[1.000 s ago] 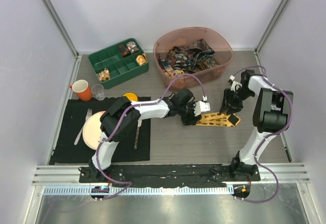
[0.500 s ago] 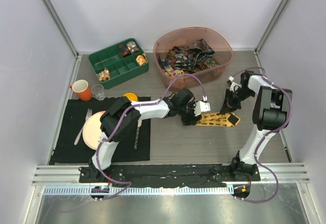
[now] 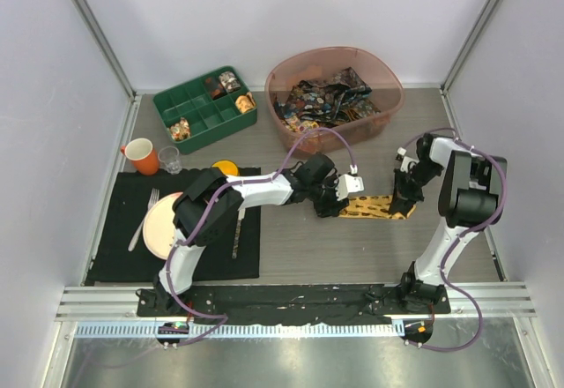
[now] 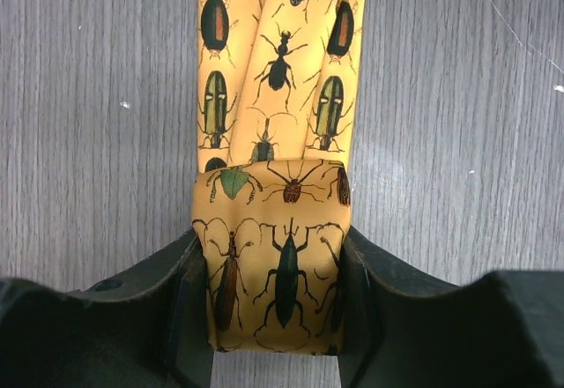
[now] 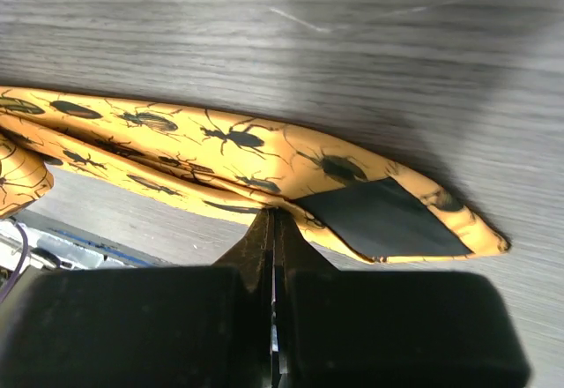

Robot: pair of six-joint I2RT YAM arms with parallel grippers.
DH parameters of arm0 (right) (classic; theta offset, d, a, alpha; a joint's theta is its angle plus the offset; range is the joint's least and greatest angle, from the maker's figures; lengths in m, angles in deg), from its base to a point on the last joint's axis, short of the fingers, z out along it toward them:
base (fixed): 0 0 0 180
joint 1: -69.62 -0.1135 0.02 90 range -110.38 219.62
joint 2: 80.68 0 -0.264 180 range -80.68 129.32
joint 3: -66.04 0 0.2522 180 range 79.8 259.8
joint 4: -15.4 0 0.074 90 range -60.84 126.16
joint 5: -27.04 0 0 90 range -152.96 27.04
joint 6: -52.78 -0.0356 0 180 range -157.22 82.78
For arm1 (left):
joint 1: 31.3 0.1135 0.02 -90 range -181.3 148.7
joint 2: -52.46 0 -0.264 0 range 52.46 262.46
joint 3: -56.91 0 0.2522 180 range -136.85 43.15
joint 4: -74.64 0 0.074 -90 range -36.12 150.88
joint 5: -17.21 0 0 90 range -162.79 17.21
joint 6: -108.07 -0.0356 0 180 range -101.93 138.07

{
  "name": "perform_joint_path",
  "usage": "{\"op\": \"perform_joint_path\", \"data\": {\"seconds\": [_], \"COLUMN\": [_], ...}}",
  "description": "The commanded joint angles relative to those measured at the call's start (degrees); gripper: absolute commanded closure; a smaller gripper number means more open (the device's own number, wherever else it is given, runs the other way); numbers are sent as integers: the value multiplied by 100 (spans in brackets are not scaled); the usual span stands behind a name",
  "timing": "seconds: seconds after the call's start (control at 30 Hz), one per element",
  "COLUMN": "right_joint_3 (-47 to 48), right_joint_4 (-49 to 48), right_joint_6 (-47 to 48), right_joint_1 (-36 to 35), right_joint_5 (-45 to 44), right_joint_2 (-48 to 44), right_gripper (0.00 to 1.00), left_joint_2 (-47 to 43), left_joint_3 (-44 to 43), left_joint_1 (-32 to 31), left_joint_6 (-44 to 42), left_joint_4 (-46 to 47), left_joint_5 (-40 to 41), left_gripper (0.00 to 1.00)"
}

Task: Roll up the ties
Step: Roll the tie at the center of the board.

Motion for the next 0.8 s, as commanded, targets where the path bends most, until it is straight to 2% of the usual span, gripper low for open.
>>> {"op": "perform_joint_path", "data": {"seconds": [0.0, 0.2, 0.3, 0.33, 0.47, 0.63, 0.77], "right_joint_3": [233, 839, 998, 1025, 1104, 920, 384], "right_joint_4": [-678, -400, 13, 120, 463, 438, -439], "right_joint_6": [82, 266, 424, 494, 636, 206, -690], "right_joint_1": [29, 12, 12, 21, 21, -163, -462], "right_joint_5": [-894, -386, -87, -25, 677, 2239, 3103], "right_joint_2": [109, 311, 75, -22, -601, -709, -717], "right_gripper": [99, 99, 86, 78, 62, 61, 61], "left_joint_2": [162, 205, 249, 249, 276, 311, 337], "left_joint_3": [366, 357, 278, 269, 278, 234, 225], "left_joint_1": [103, 103, 103, 103, 103, 94, 103], "left_joint_6": [60, 25, -1, -2, -19, -28, -28], "left_joint_4": [-935, -918, -979, -979, -1006, -1049, -1041], "left_joint_5": [564, 547, 546, 547, 520, 494, 494], "left_gripper": [100, 100, 100, 100, 99, 99, 99]}}
